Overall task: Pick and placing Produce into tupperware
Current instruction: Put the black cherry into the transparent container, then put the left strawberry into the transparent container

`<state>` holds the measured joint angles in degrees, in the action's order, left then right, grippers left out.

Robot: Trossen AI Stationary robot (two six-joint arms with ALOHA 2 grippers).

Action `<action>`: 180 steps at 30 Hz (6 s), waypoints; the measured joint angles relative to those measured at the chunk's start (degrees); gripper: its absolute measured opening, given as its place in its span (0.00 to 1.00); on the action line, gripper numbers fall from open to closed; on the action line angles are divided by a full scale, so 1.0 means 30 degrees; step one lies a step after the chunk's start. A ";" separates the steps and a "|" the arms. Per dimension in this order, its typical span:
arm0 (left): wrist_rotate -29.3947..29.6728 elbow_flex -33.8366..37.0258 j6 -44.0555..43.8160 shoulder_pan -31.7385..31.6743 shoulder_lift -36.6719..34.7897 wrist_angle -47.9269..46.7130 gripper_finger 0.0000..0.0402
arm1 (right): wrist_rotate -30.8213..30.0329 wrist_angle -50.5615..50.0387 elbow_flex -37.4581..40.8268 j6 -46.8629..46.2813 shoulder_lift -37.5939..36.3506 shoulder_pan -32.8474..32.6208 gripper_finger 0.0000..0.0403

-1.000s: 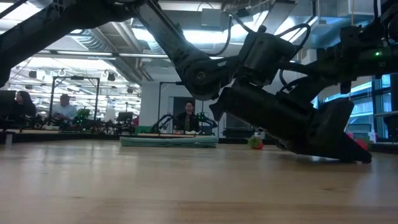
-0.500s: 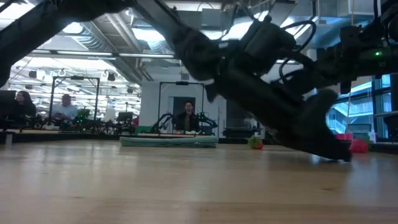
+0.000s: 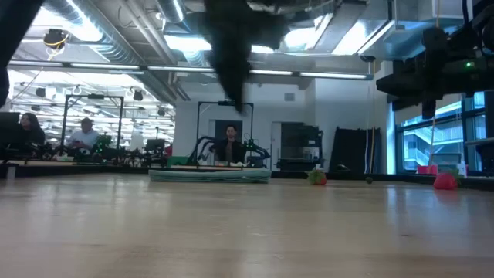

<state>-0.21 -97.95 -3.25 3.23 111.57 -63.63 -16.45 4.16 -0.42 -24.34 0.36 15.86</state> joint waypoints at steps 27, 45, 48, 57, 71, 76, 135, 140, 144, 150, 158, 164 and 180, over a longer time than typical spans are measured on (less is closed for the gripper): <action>-0.0197 0.2718 -1.7746 1.2187 -0.6384 -0.8607 0.26 | 0.1421 0.0073 0.0000 -0.3930 -0.0002 -0.0191 0.15; -0.1702 1.2679 -2.1780 1.4126 -0.8468 0.1223 0.25 | 0.1358 0.0087 0.0003 -0.4863 -0.0007 -0.1163 0.15; -0.1690 1.2815 -2.1739 1.4125 -0.8468 0.1004 0.26 | 0.1362 0.0087 0.0005 -0.4823 -0.0007 -0.1173 0.15; -0.1741 1.2814 -2.1478 1.4111 -0.8497 0.0939 0.44 | 0.1355 0.0080 0.0005 -0.4764 -0.0007 -0.1173 0.15; 0.6932 0.8904 -2.0354 1.3521 -1.3840 -0.1435 0.44 | 0.1348 0.0095 0.0001 -0.4735 -0.0007 -0.1173 0.15; 1.3736 0.8255 -1.5484 1.3543 -1.7069 0.1109 0.44 | 0.1336 0.0095 0.0002 -0.4626 -0.0007 -0.1173 0.15; 1.2881 2.9779 -0.1945 0.2658 -3.4471 2.2520 0.30 | -0.0350 0.0605 -0.0002 0.2201 0.0000 -0.0036 0.15; 1.2881 3.0731 -0.2898 0.2658 -3.5380 2.2525 0.27 | -0.0350 0.0605 0.0002 0.2187 -0.0002 -0.0036 0.15; 1.2881 3.1246 -0.3051 0.2658 -3.5882 2.2519 0.25 | -0.0350 0.0605 -0.0002 0.2176 -0.0003 -0.0036 0.15; 1.2801 3.1423 -0.2869 0.2658 -3.6015 2.2333 0.22 | -0.0350 0.0597 -0.0002 0.2226 0.0000 -0.0036 0.15; 1.4869 3.1423 -0.0633 0.2658 -3.6022 2.2176 0.17 | 0.2921 0.1765 -0.0177 0.2165 0.0118 -0.0058 0.15; 1.4958 3.1423 -0.0537 0.2658 -3.6015 2.2373 0.14 | 0.3057 0.1204 -0.3820 0.5317 0.2619 -0.0128 0.15; 1.4977 3.1423 -0.0504 0.2658 -3.6015 2.2380 0.07 | 0.4720 -0.6614 -1.5302 0.7904 1.9178 0.0000 0.15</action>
<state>44.72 -3.68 -4.76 11.20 3.53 3.51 -2.29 -15.68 -46.33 -0.63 57.90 15.86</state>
